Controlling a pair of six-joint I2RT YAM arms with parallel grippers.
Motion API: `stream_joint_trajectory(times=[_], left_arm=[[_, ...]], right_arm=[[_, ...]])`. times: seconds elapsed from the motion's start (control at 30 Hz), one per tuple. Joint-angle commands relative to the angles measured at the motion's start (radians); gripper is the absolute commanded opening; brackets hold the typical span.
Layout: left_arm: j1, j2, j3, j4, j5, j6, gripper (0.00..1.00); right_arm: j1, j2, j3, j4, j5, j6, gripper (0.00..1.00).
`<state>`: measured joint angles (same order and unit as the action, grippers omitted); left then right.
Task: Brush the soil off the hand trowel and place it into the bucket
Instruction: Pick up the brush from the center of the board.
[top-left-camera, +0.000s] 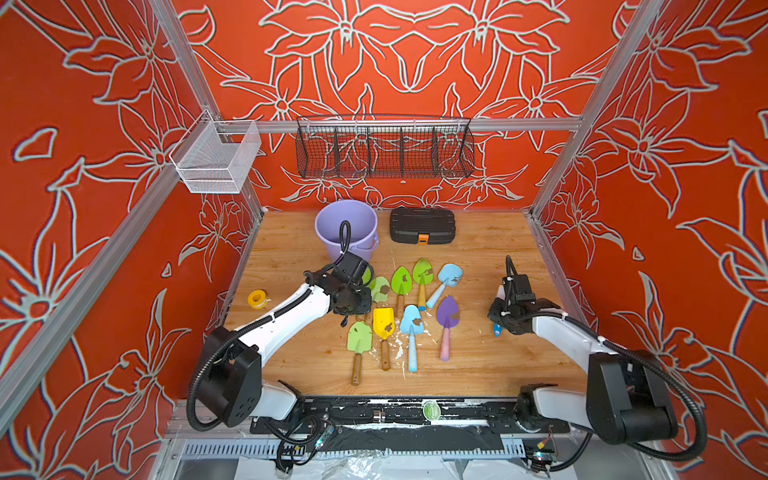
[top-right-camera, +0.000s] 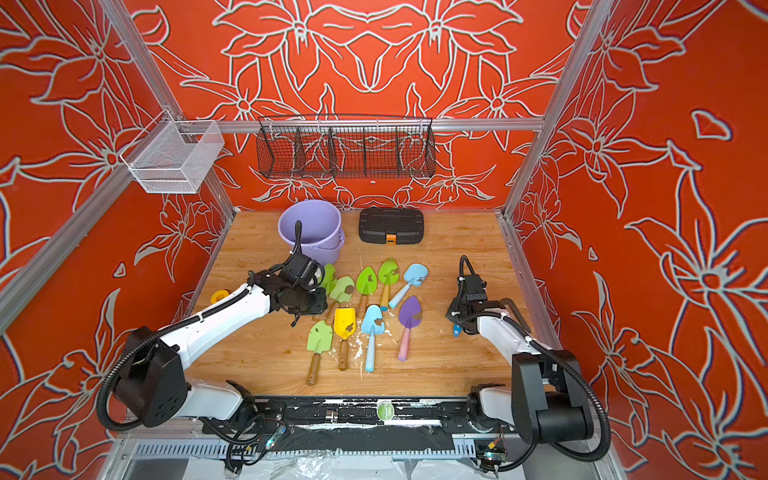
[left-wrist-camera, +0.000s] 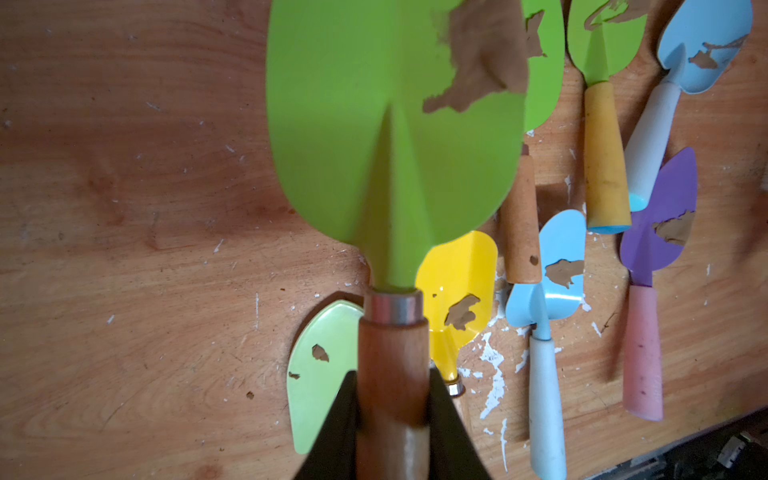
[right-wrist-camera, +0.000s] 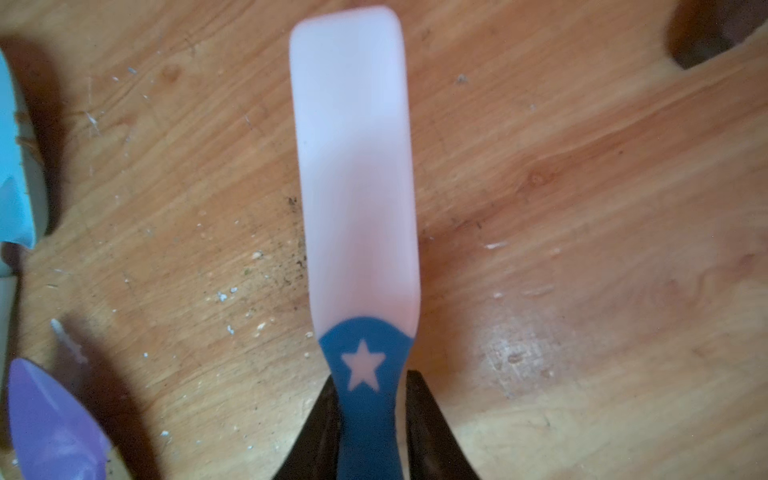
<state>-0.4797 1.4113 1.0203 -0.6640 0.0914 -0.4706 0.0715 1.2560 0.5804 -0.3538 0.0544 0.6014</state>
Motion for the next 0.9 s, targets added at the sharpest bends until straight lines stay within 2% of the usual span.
stream_joint_trajectory(times=[0.0,0.13,0.23,0.3,0.43,0.53,0.67,0.8,0.87], left_arm=[[-0.004,0.015,0.03,-0.008,0.001,0.01,0.0],[-0.004,0.042,0.056,-0.044,-0.053,-0.008,0.0],[-0.004,0.076,0.084,-0.091,-0.12,-0.03,0.0],[-0.004,0.079,0.093,-0.108,-0.116,-0.017,0.0],[-0.005,0.056,0.09,-0.111,-0.017,0.067,0.0],[-0.004,0.024,0.072,-0.09,0.018,0.105,0.0],[-0.004,0.084,0.159,-0.189,-0.014,0.13,0.0],[-0.007,0.128,0.22,-0.276,-0.038,0.121,0.0],[-0.007,0.12,0.216,-0.266,0.051,0.148,0.0]], right_arm=[[-0.01,-0.043,0.02,-0.039,0.008,0.0,0.26],[-0.01,-0.072,0.026,-0.077,0.025,-0.012,0.17],[-0.009,-0.092,0.039,-0.112,0.016,-0.025,0.0],[-0.01,-0.108,0.064,-0.149,-0.016,-0.045,0.0],[0.003,-0.155,0.153,-0.257,-0.133,-0.14,0.0],[0.024,-0.164,0.241,-0.339,-0.314,-0.257,0.0],[0.07,-0.165,0.356,-0.419,-0.582,-0.342,0.0],[0.173,-0.165,0.456,-0.436,-0.656,-0.374,0.0],[0.24,-0.159,0.478,-0.41,-0.637,-0.369,0.0]])
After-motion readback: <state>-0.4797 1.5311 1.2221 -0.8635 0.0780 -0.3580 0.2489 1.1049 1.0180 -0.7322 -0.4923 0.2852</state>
